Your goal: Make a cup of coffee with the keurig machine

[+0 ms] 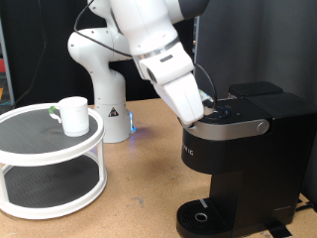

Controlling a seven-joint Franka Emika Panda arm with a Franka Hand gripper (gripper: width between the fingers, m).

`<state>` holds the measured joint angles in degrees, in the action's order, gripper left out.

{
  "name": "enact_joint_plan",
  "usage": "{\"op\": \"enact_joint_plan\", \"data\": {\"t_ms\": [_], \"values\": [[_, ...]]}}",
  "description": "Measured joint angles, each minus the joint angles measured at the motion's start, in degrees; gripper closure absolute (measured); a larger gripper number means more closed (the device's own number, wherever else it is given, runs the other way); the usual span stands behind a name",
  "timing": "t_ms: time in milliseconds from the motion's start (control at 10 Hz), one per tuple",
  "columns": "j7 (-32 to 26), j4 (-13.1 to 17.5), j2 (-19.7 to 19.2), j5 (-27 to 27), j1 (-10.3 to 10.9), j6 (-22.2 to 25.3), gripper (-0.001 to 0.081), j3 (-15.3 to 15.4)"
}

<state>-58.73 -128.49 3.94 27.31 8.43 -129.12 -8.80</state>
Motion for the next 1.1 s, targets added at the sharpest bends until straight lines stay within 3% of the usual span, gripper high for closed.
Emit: {"op": "enact_joint_plan", "data": {"t_ms": [700, 900, 1100], "values": [[-1.5, -0.3, -0.3, -0.5, 0.0, -0.6, 0.0805, 0.0], [-0.3, -0.2, -0.3, -5.1, -0.1, 1.1, 0.0805, -0.1], [0.7, -1.9, -2.0, -7.1, -0.2, 1.8, 0.0805, 0.1]]}}
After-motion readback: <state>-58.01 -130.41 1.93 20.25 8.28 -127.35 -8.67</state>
